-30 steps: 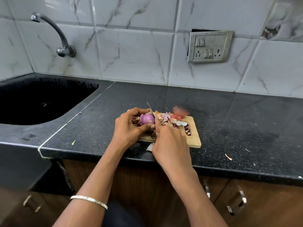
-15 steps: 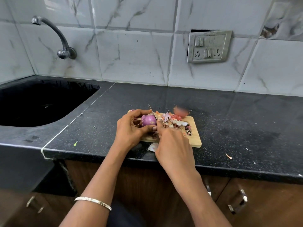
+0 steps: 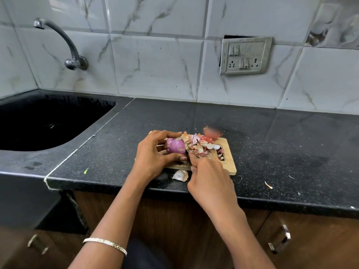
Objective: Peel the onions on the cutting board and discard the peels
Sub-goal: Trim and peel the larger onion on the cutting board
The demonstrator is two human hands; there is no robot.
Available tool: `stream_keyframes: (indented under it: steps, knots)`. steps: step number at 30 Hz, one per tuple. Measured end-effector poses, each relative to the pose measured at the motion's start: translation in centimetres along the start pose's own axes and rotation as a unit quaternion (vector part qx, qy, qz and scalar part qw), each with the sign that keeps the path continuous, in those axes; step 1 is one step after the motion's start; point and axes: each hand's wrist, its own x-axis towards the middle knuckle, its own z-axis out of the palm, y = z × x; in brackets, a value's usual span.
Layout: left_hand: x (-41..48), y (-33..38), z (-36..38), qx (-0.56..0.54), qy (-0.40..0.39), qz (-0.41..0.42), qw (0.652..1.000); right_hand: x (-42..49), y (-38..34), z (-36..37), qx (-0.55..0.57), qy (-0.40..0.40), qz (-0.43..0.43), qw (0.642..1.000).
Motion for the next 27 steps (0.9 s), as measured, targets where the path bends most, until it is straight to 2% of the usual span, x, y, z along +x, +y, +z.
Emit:
stream_keyframes:
  steps: [9,15,22,27]
  knots:
    - [-0.4,0.4,-0.1,0.027,-0.042,0.005,0.999,0.4,0.1,-0.1,0.03,-0.03,0.026,0.999]
    - [-0.3,0.0,-0.1,0.027,-0.002,-0.043,0.999,-0.4,0.6,-1.1,0.022,-0.045,0.04,0.998]
    - [-0.4,0.5,-0.5,0.025,0.006,-0.031,0.999,-0.2,0.9,-0.9,0.035,-0.04,0.06,0.997]
    - [-0.6,0.5,-0.5,-0.012,0.023,-0.046,0.999,1.3,1.1,0.0,0.035,-0.041,0.034,0.998]
